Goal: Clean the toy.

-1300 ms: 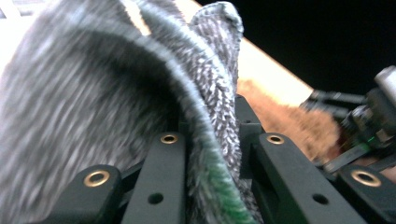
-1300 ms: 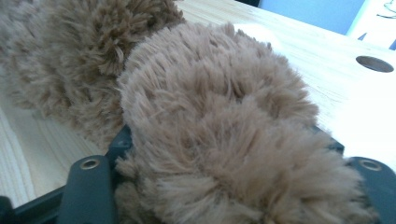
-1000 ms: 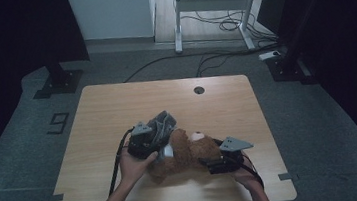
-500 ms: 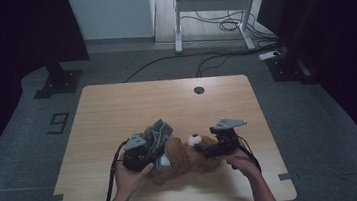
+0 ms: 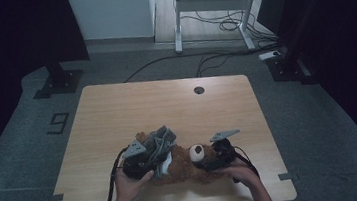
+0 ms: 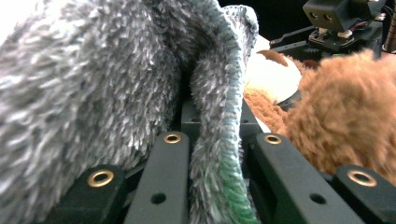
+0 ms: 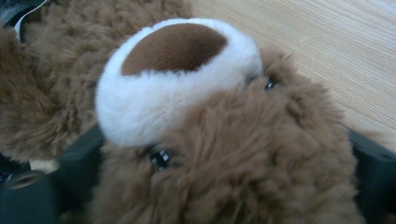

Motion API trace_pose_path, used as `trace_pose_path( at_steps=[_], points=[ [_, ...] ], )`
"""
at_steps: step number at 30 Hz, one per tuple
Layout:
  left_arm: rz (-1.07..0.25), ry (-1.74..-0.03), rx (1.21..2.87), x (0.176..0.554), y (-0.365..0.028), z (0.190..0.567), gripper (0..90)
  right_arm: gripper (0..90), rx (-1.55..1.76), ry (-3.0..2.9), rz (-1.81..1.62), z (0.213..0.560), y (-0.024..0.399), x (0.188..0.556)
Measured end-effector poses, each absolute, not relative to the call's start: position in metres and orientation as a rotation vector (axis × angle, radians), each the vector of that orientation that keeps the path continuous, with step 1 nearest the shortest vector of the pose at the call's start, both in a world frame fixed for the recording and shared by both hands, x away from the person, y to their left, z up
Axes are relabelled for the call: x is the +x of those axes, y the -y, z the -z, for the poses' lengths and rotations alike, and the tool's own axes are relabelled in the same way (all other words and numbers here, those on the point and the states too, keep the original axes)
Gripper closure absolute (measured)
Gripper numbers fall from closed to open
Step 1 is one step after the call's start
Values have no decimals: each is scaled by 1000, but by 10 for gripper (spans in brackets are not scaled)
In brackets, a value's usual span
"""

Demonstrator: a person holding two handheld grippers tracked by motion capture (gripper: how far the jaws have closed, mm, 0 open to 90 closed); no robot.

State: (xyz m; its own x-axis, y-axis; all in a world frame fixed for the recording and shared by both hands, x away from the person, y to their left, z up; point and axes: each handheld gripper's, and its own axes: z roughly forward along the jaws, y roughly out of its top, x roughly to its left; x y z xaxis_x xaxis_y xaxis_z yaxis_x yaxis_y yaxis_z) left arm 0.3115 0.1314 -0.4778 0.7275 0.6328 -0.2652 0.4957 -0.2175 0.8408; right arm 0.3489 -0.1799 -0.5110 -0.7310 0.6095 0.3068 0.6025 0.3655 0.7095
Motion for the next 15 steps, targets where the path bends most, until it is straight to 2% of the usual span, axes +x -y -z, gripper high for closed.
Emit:
trace_pose_path(
  at_steps=[2,5,9,15],
  points=[
    [-172,-873,1875,313,-130,478,801,317,1102,-2588,-1341,509,181,347],
    [-183,-880,1874,317,-128,477,801,402,1031,-2557,-1319,506,180,346],
    [-199,-898,1859,327,-128,476,800,460,990,-2454,-1297,504,176,349],
    [-203,-927,1825,346,-130,469,794,484,915,-2239,-1246,501,166,358]
  ],
)
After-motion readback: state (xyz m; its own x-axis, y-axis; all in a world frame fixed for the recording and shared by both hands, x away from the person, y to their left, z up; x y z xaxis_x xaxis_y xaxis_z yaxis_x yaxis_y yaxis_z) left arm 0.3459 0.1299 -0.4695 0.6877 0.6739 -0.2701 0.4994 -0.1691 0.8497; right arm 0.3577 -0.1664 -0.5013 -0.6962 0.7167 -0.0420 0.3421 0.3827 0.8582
